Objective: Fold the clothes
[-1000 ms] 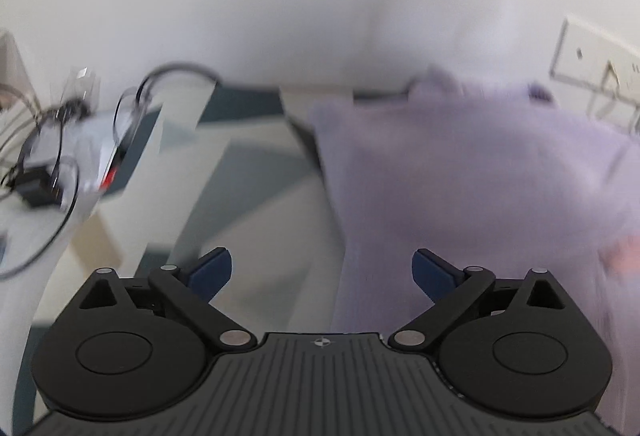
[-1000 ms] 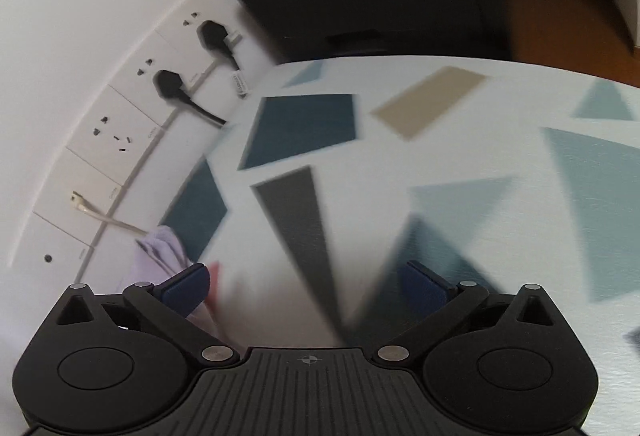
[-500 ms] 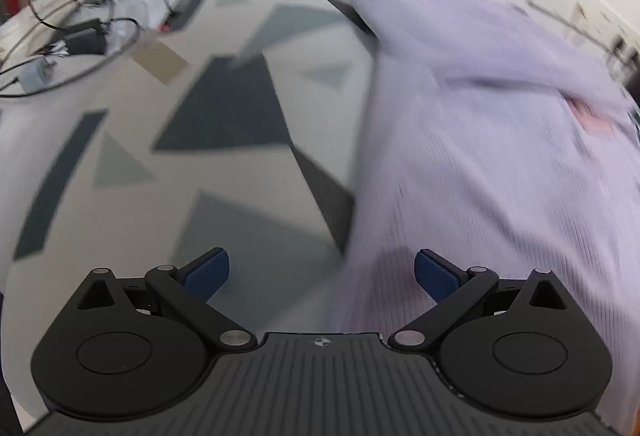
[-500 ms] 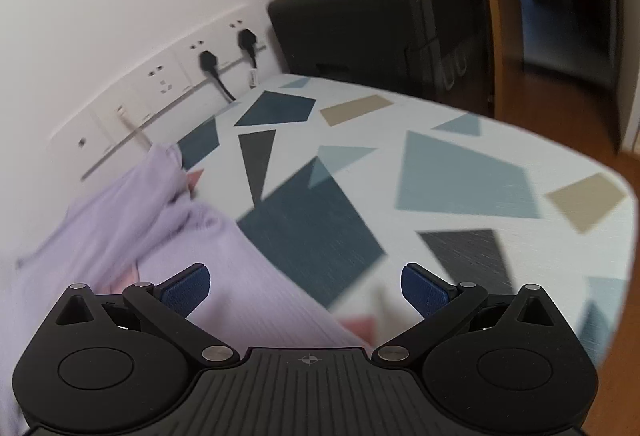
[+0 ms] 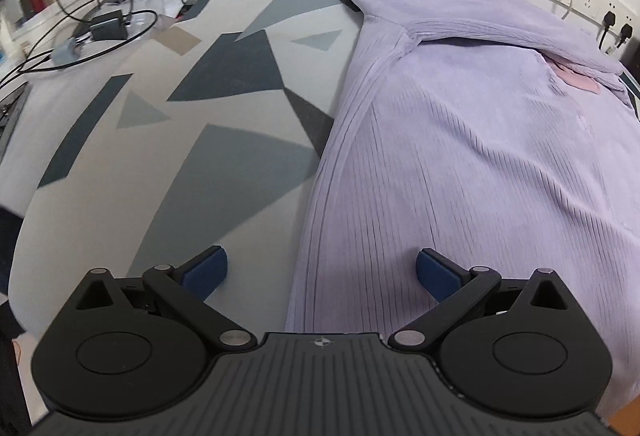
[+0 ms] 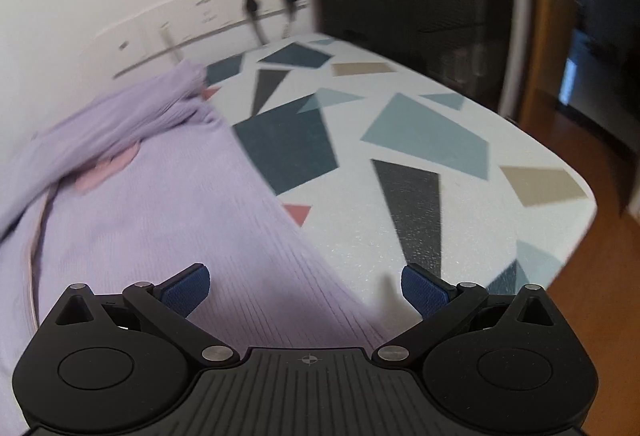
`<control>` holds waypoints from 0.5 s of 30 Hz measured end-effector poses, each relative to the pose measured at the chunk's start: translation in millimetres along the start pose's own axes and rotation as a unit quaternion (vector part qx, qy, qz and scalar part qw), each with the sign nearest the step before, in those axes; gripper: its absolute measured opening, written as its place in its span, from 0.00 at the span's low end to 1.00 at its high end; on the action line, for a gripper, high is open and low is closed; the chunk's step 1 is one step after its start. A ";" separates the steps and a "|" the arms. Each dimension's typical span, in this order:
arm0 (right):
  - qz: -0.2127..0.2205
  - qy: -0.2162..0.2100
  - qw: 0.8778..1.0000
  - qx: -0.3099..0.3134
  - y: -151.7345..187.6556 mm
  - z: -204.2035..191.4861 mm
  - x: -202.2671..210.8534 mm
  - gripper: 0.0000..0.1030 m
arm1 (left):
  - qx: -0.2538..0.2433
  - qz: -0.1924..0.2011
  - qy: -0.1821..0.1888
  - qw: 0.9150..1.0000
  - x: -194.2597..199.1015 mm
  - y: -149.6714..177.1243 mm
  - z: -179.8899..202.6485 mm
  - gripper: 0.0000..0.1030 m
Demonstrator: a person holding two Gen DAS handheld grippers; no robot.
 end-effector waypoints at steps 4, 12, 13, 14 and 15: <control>-0.043 -0.024 0.998 0.047 10.3 0.1 -8.5 0.99 | 0.016 0.012 -0.017 1.000 9.0 11.1 1.3 1.00; -0.016 -0.017 0.995 0.101 24.4 -2.1 -9.0 0.99 | 0.028 0.029 -0.029 0.999 19.2 24.4 2.9 1.00; -0.014 -0.018 0.995 0.100 24.6 -1.4 -8.3 0.99 | 0.027 0.029 -0.028 0.999 21.0 26.4 2.9 1.00; -0.013 -0.022 0.995 0.099 25.0 -0.3 -7.1 0.99 | 0.025 0.028 -0.026 0.999 22.8 28.4 3.0 1.00; -0.011 -0.027 0.995 0.098 25.7 1.2 -5.6 0.99 | 0.024 0.028 -0.025 0.999 24.6 30.4 3.1 1.00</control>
Point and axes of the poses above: each gripper's, at about its wrist camera, not at the fingertips, and x roughly against the way its jaws point, z to its right, y to its underside, the point moved 3 cm from there along -x, roughly the way its jaws point, and after that the axes turned 7 degrees about z, right-handed, at the moved point
